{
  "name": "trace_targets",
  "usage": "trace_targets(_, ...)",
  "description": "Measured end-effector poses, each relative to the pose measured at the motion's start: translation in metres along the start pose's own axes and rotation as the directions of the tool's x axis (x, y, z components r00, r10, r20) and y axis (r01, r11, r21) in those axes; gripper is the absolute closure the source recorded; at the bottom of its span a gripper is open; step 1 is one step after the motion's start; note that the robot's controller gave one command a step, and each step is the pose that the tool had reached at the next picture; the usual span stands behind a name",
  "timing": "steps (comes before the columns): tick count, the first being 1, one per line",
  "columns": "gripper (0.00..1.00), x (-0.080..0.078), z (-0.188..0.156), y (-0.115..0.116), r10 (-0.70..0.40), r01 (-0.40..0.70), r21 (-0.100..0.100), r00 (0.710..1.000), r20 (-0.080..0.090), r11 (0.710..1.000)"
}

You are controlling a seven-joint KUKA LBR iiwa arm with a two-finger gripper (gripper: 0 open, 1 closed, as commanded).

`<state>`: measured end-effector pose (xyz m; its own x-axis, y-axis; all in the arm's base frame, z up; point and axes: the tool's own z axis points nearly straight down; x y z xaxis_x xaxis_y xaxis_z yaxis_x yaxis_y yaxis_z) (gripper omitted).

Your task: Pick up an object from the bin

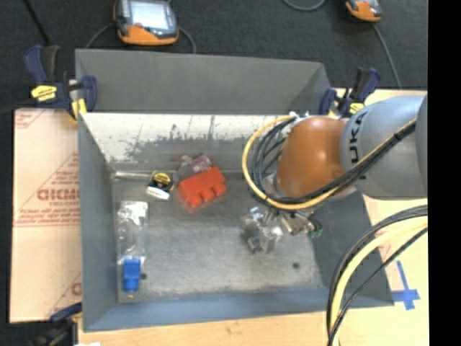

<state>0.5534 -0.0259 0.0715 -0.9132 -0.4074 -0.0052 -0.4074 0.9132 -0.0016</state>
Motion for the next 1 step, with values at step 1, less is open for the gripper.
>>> trace_targets(1,1.00,0.0302,-0.1487,0.0130,-0.006,0.006,0.004,1.000,0.004,1.000)
